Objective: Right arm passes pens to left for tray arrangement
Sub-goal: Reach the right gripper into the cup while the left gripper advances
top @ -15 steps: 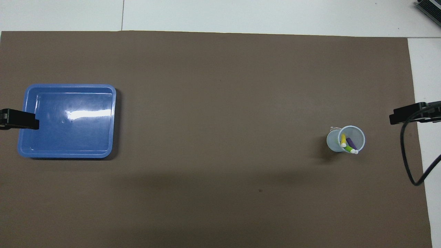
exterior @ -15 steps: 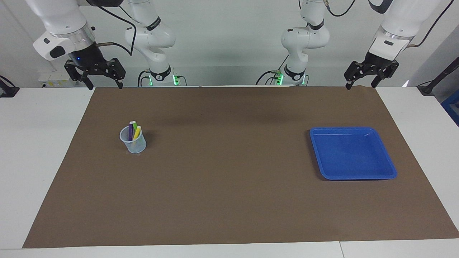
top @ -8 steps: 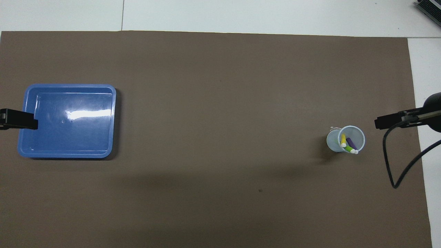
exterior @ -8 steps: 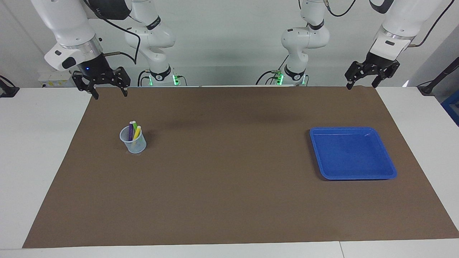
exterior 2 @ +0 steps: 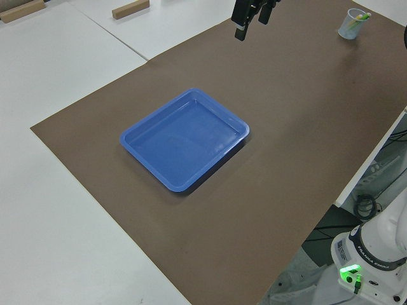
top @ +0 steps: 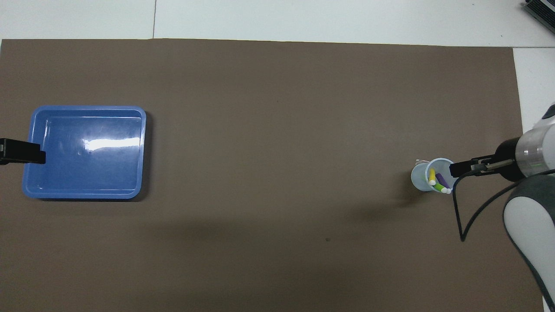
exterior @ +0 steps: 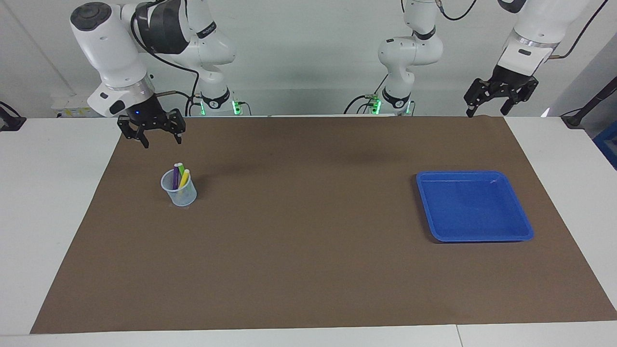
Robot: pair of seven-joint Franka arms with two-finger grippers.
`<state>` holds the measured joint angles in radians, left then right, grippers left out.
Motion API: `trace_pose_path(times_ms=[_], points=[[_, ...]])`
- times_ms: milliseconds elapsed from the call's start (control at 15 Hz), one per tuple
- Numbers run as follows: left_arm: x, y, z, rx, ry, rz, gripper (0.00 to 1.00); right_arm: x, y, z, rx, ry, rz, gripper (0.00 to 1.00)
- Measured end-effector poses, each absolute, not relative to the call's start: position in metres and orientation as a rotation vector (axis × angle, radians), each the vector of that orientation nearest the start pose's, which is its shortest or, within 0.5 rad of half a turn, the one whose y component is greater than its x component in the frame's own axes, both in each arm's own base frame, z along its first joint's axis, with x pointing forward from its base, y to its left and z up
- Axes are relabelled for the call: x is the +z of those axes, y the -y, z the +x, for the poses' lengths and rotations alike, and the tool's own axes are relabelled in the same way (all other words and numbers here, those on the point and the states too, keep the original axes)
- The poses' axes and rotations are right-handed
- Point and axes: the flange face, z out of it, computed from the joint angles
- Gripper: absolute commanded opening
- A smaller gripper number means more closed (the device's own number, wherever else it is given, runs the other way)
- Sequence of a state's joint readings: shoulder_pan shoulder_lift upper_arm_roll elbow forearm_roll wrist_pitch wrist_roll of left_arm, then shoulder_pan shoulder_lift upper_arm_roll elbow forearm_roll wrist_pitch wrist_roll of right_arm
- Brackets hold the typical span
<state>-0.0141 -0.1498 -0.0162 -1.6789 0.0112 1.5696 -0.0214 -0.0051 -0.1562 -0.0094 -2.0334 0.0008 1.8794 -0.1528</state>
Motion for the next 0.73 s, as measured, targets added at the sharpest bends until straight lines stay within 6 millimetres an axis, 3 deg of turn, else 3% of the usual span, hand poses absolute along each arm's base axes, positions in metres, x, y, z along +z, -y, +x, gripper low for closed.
trace_pose_path(times_ms=[200,399,732], points=[[0.653,0.017,0.507,-0.064,-0.019,-3.128,1.0,0.48,0.002,0.506,0.035,0.235,-3.129,0.66],[0.656,0.024,0.506,-0.075,-0.039,-3.13,1.0,0.448,-0.013,0.504,0.069,0.279,-3.124,0.65],[0.673,0.034,0.496,-0.126,-0.049,-3.144,1.0,0.407,-0.006,0.514,0.129,0.259,-3.121,0.58]])
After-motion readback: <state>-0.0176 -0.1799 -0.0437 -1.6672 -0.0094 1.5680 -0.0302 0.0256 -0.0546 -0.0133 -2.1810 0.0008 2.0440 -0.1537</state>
